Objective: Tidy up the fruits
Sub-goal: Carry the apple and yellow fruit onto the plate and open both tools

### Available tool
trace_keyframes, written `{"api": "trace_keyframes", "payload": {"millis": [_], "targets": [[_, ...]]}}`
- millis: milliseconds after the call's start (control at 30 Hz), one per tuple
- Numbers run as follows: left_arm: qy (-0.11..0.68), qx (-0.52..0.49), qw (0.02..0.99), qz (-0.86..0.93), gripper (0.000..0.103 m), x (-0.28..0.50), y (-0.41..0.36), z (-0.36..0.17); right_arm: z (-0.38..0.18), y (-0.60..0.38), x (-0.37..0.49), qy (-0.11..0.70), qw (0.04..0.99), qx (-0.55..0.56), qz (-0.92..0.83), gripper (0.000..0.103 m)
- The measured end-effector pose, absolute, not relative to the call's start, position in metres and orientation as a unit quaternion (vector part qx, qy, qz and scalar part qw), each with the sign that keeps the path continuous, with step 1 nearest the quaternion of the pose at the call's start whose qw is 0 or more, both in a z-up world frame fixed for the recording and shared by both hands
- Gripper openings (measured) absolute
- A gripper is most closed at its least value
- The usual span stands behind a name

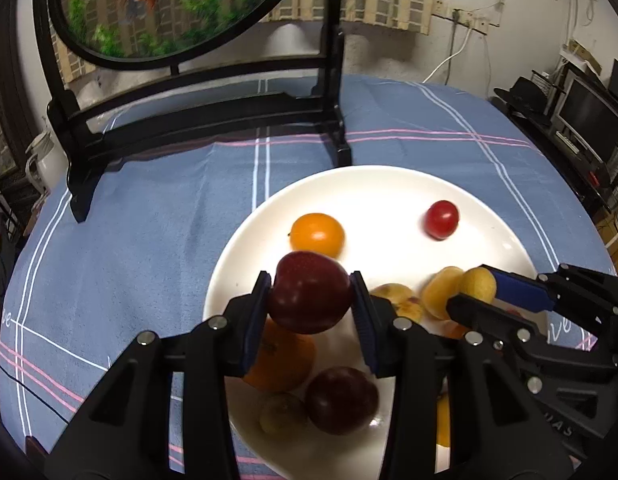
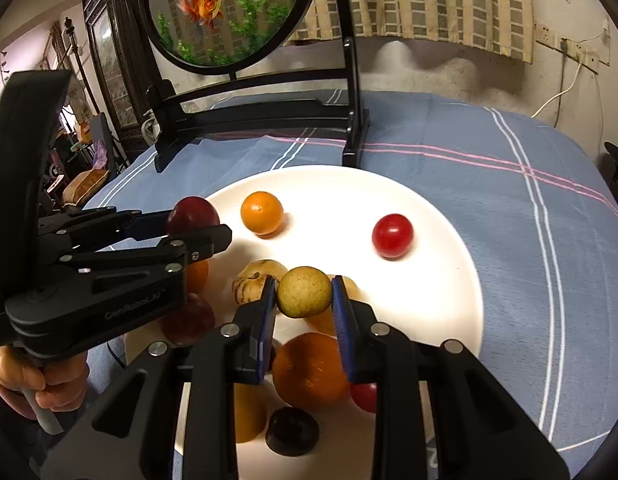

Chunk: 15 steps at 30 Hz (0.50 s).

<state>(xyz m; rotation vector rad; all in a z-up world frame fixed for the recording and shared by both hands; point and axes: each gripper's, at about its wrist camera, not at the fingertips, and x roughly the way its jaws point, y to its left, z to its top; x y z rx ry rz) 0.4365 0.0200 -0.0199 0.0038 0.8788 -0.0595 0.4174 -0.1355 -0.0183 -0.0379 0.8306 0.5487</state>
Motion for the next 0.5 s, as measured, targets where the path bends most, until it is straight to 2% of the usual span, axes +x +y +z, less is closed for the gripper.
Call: {"api": "trace_keyframes", "payload": {"millis": [33,100,133,233,367,400,433,467,500], "targets": [[0.427,0.000,0.904,-0.023,0.043,0.436,0.022,-0.020,-0.018,-0.135,0.417,0.402,0.876,-0.016,0.267,0.043],[0.417,0.006,0.909,-0.008,0.070,0.430,0.024,-0.015,-0.014,-0.138,0.412,0.403,0.878,-0.011,0.259,0.063],[0.403,0.011,0.915,0.001,0.076,0.422,0.025,-0.008,-0.009,-0.143,0.405,0.392,0.884,-0.006,0.253,0.063],[0.381,0.023,0.924,0.009,0.087,0.399,0.023,0.011,0.006,-0.151,0.385,0.382,0.889,-0.011,0.253,0.062],[0.351,0.036,0.936,0.015,0.095,0.352,0.015,0.041,0.027,-0.167,0.343,0.368,0.895,-0.002,0.252,0.066],[0.345,0.038,0.938,0.013,0.098,0.341,0.014,0.045,0.031,-0.171,0.331,0.364,0.897,0.000,0.250,0.076],[0.335,0.037,0.941,0.009,0.100,0.323,0.011,0.051,0.034,-0.174,0.321,0.358,0.900,0.001,0.248,0.093],[0.329,0.036,0.944,0.004,0.100,0.307,0.009,0.054,0.036,-0.177,0.308,0.348,0.905,0.001,0.245,0.100],[0.325,0.037,0.945,-0.001,0.101,0.290,0.007,0.055,0.038,-0.182,0.293,0.334,0.912,0.000,0.239,0.102]]}}
